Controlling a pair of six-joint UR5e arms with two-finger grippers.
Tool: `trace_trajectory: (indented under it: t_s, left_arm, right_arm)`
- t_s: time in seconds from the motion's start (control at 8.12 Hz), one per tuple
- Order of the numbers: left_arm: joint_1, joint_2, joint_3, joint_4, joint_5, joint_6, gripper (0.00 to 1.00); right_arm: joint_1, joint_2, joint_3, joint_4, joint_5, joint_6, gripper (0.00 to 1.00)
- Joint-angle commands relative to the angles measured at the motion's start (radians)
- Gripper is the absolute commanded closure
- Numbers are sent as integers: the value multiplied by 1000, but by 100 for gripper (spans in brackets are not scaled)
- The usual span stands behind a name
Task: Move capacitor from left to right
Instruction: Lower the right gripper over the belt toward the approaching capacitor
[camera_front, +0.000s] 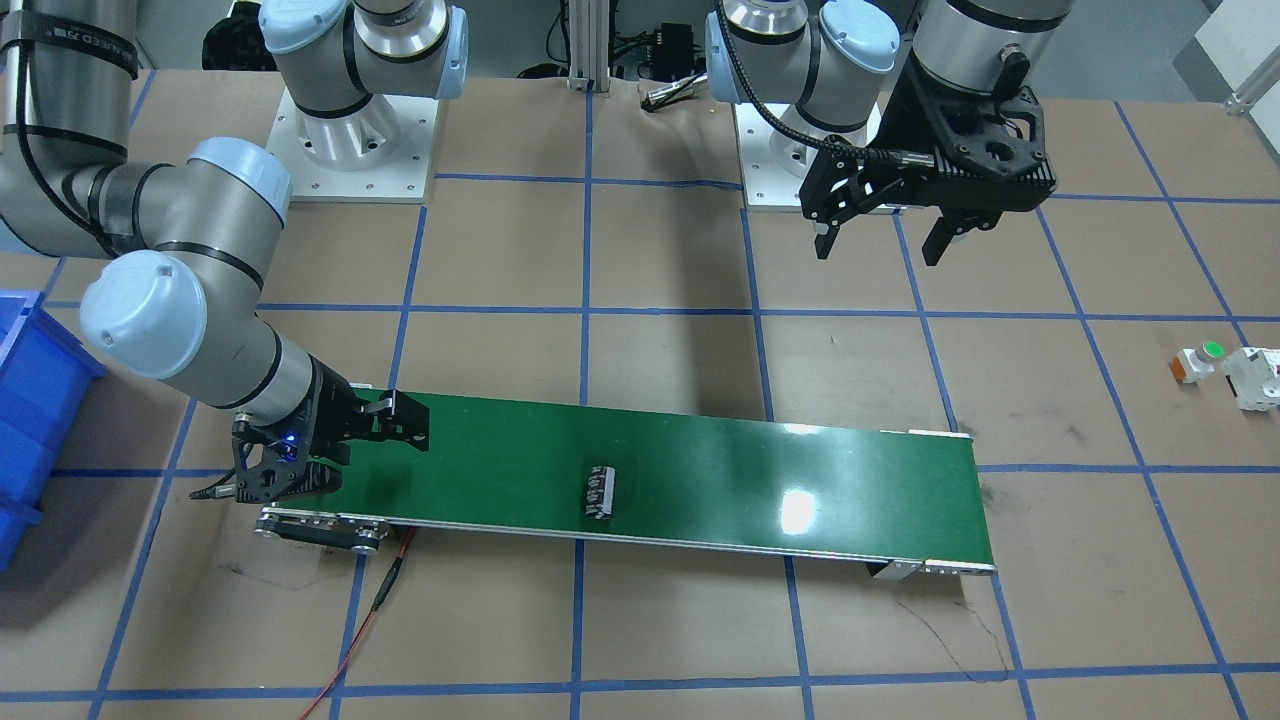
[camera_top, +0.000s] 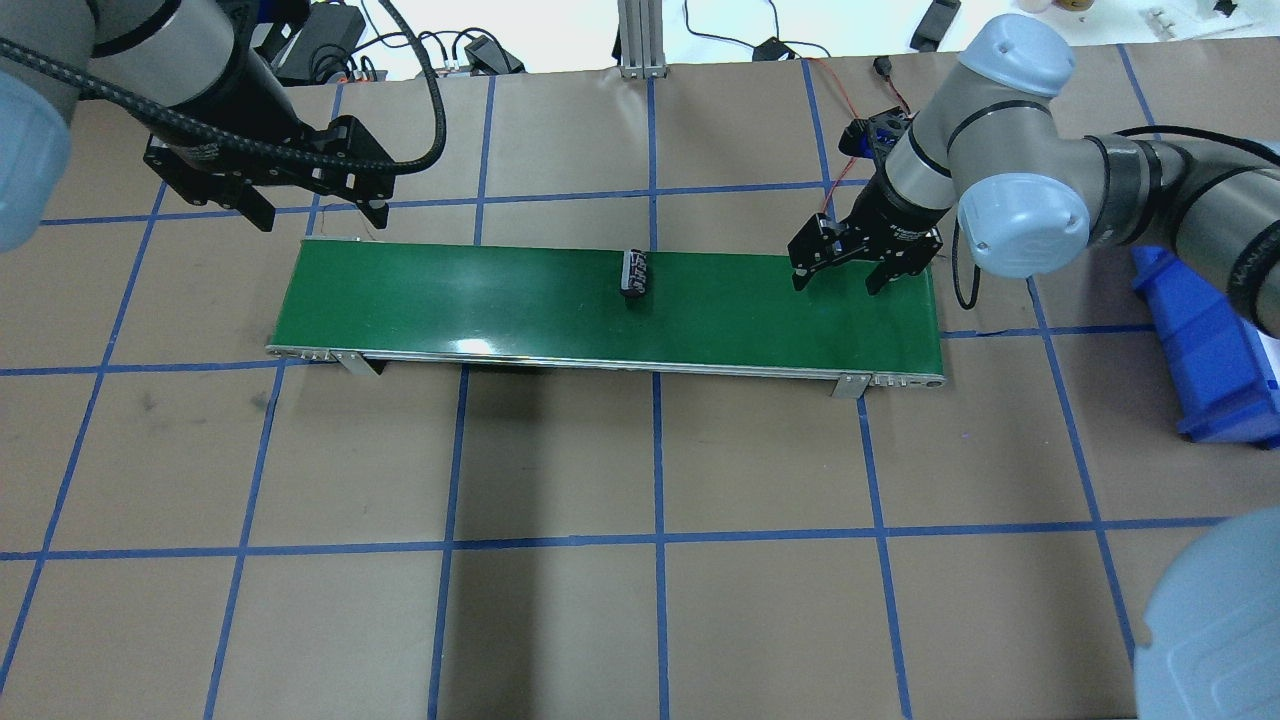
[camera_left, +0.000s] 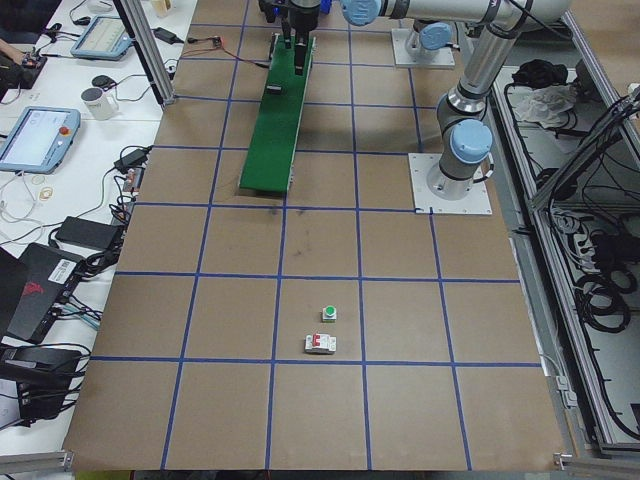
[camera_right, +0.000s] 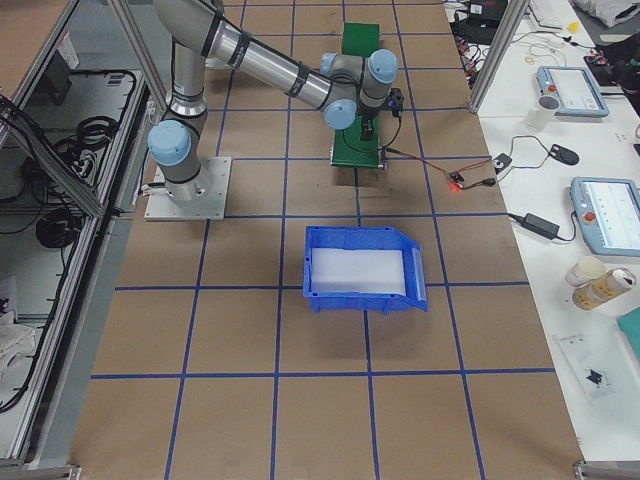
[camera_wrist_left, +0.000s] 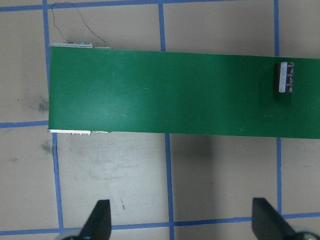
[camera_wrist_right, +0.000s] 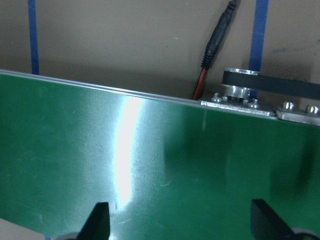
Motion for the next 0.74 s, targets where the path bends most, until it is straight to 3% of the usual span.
trace_trajectory:
  t_s: [0.0,0.62]
  left_arm:
    - [-2,2,0,0,-1,-1,0]
    - [-2,2,-3,1,-7,-4,0]
  right_arm:
    - [0,6,-8,23,5,4,0]
    - [-1,6,-10,12,17,11,0]
